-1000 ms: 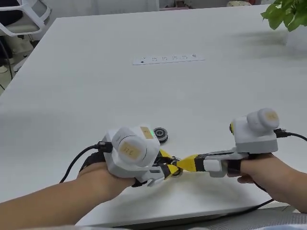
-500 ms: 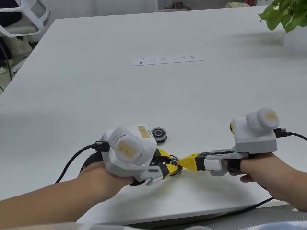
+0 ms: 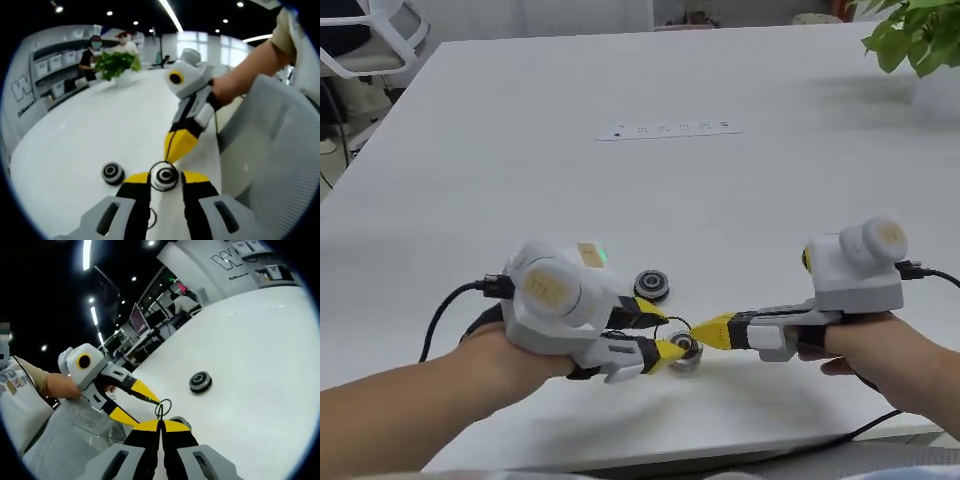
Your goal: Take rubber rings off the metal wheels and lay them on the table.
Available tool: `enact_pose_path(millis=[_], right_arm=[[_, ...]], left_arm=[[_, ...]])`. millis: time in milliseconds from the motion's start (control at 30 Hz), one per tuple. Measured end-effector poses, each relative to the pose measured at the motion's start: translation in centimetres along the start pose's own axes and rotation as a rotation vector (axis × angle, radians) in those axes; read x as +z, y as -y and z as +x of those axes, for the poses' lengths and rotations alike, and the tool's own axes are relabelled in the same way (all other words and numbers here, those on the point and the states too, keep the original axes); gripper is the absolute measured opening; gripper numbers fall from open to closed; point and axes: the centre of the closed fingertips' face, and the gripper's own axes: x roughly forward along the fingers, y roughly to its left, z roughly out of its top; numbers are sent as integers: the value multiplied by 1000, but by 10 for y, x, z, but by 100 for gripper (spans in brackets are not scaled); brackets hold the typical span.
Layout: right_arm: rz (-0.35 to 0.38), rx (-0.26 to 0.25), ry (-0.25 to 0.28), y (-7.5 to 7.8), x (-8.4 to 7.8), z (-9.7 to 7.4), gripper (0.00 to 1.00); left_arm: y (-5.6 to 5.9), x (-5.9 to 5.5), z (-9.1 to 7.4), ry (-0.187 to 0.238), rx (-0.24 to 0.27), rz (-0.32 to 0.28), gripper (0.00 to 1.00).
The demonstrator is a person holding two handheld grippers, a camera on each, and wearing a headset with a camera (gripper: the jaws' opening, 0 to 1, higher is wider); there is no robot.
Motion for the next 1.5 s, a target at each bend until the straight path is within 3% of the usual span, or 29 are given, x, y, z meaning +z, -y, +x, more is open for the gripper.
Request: enact_pose_path(millis=[133, 433, 767, 1100, 1500], right_arm=[[-8, 17, -5, -8, 6, 3, 0], [-31, 45, -28, -15, 20, 17, 0], [-64, 74, -88, -21, 20, 44, 0], [-72, 76, -152, -12, 14, 65, 0], [-67, 47, -195, 1, 3, 74, 0]], left_arm=[[-5, 5, -18, 27, 14, -4, 28], [-20, 4, -56, 61, 67, -29, 34], [-34, -13, -87, 72, 138, -78, 42], [-36, -19, -100, 87, 164, -103, 53], [-35, -28, -104, 84, 176, -133, 61]])
